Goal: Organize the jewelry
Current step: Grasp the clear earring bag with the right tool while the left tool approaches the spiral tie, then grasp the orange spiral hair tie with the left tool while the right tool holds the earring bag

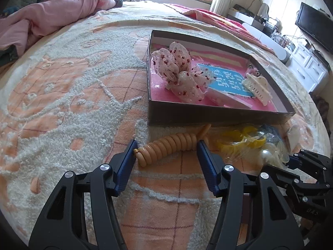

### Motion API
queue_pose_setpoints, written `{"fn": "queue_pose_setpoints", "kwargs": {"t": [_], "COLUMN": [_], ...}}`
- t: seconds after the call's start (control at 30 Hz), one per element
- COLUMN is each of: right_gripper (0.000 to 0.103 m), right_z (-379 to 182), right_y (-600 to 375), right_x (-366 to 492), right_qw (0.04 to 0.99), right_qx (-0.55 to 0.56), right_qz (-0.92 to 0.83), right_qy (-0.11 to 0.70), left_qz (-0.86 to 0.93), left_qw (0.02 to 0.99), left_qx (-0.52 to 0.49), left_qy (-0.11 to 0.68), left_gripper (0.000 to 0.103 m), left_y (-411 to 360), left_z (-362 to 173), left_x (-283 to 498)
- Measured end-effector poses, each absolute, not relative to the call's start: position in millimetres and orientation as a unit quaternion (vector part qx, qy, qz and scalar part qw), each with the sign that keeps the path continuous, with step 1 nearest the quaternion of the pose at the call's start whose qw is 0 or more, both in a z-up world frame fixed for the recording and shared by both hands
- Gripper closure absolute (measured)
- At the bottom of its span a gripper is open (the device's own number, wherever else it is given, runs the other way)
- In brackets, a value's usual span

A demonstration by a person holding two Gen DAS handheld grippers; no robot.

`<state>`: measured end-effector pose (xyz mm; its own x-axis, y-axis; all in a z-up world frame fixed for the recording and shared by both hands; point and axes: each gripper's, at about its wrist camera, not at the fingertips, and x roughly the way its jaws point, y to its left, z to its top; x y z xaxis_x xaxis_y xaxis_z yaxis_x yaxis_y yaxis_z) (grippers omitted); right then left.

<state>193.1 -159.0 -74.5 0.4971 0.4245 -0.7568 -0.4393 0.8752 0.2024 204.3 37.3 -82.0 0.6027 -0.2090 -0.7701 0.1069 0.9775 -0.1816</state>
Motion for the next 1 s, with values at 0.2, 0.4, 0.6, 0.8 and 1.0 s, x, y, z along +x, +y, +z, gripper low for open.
{"fn": "queue_pose_setpoints", "kwargs": {"t": [0.2,0.4,0.6,0.8,1.0], "right_gripper": [0.07,0.07,0.07,0.07,0.07], "right_z": [-70,-66,-59,-51,-46], "right_y": [-169,-174,-180,-188,-193], "right_x": [187,184,180,177,175], "right_qw": [0.867,0.87,0.873,0.878,0.882], "right_qx": [-0.009,-0.007,-0.003,0.002,0.008], "right_qz": [0.246,0.241,0.24,0.238,0.235], "right_qy": [0.434,0.43,0.424,0.415,0.408], "left_qz": [-0.106,-0.112,-0.121,-0.131,-0.14], "left_qw": [0.885,0.886,0.899,0.906,0.914], "left_qx": [-0.109,-0.106,-0.097,-0.084,-0.069], "left_qy": [0.439,0.437,0.411,0.394,0.376], "left_gripper": [0.083,0.083,0.091,0.091,0.092], "left_y": [50,45,40,29,16], "left_z": [-79,-76,-58,-43,-27], "left_x": [195,187,171,162,154]}}
